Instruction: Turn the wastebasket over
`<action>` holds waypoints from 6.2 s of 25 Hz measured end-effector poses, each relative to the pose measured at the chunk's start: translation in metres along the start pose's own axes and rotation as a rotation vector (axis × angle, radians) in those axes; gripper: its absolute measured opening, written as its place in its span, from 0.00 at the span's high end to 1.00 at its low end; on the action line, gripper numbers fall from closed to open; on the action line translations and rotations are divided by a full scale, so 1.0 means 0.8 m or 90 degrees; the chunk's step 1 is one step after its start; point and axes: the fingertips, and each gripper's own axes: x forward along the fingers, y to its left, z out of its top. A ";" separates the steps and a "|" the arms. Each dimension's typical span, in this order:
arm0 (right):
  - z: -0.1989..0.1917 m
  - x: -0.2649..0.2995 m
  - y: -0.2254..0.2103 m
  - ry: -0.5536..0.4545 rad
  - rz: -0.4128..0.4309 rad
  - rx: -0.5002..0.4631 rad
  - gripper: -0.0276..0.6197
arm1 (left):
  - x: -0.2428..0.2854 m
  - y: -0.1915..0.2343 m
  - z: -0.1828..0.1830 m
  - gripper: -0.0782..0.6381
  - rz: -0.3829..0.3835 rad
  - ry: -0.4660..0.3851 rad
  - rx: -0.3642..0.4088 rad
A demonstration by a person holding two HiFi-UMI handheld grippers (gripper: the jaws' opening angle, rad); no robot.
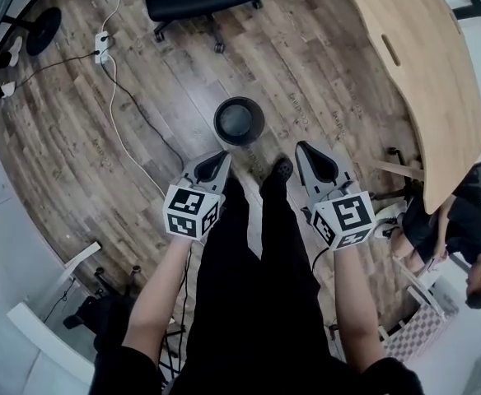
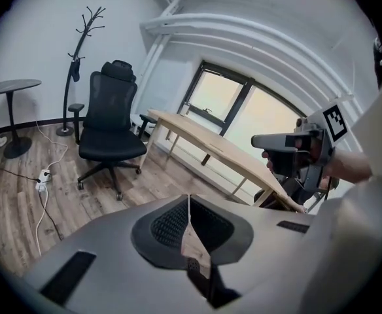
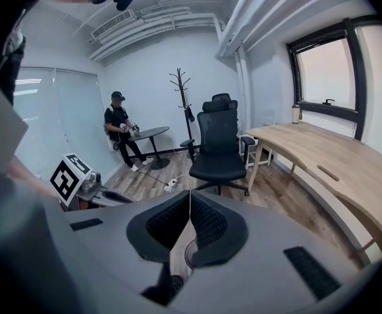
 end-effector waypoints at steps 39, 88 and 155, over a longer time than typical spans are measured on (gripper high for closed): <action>-0.306 0.202 -0.162 0.149 0.111 0.006 0.91 | 0.326 0.082 -0.310 0.69 0.037 0.265 0.041; -0.397 0.257 -0.190 0.190 0.136 -0.025 0.91 | 0.443 0.134 -0.494 0.84 0.012 0.497 0.433; -0.636 0.448 -0.140 0.385 0.059 0.217 0.57 | 0.308 0.380 -0.478 0.83 0.169 0.370 -0.031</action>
